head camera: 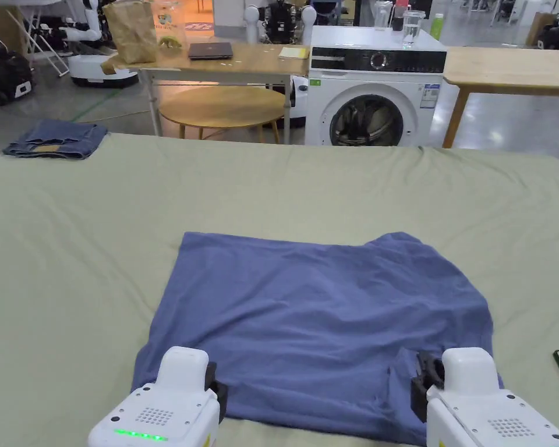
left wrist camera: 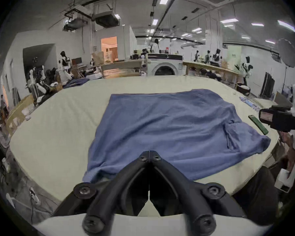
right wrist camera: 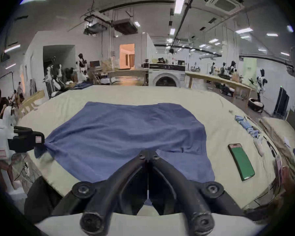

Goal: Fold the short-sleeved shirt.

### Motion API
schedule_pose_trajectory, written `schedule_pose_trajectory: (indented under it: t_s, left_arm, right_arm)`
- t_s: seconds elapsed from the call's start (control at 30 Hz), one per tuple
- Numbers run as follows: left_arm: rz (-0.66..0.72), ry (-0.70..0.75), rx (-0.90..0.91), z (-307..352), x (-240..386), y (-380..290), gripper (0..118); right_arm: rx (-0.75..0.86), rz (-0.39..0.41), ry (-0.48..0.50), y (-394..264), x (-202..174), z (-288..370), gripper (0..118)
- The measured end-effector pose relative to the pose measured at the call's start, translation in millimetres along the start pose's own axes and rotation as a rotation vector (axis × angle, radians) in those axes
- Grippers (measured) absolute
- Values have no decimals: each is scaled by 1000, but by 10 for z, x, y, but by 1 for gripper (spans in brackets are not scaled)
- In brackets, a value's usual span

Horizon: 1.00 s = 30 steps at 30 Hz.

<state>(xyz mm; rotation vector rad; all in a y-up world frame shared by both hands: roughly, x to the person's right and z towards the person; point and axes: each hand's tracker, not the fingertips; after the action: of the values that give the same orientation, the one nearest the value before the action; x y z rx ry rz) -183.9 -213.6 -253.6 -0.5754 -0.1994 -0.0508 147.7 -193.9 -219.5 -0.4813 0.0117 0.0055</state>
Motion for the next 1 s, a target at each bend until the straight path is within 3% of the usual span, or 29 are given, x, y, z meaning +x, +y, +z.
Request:
schedule_pose_trajectory:
  t_s: [0.27, 0.3, 0.33, 0.37, 0.4, 0.6, 0.63, 0.67, 0.7, 0.73, 0.77, 0.93, 0.97, 1.0]
  left_arm:
    - [115, 89, -77, 362, -682, -444, 0]
    - [120, 97, -88, 367, -728, -457, 17]
    - [121, 93, -99, 324, -797, -487, 70]
    - [123, 84, -117, 270, -842, -503, 108]
    - [122, 70, -137, 219, -868, -512, 118]
    - [40, 73, -140, -109, -899, -470, 114]
    - [34, 76, -154, -215, -902, -487, 95]
    - [27, 66, -171, -279, -916, -488, 63]
    - [25, 65, -170, -318, -923, -490, 19]
    - [26, 64, -170, -360, -937, -501, 5]
    - [38, 38, -176, -383, -916, -475, 0]
    - [71, 30, -150, -292, -970, -407, 0]
    - [71, 28, -150, -278, -975, -402, 0]
    - [70, 25, -149, -268, -976, -407, 0]
  right_arm:
    - [-68, -4, 18, -173, 61, -43, 0]
    - [-74, -2, 15, -206, 35, -60, 0]
    - [-83, -2, 13, -216, 52, -71, 0]
    - [-88, -5, 10, -224, 69, -77, 0]
    - [-92, -8, 6, -228, 87, -81, 0]
    - [-104, -27, -31, -250, 160, -56, 0]
    - [-102, -29, -45, -259, 183, -37, 0]
    - [-101, -29, -53, -270, 213, -17, 0]
    - [-103, -30, -60, -282, 242, 0, 0]
    - [-103, -33, -71, -291, 283, 34, 0]
    - [-101, -36, -80, -301, 329, 70, 0]
    - [-85, -47, -122, -396, 634, 289, 0]
    - [-74, -62, -112, -423, 704, 343, 4]
    - [-74, -73, -111, -451, 757, 376, 26]
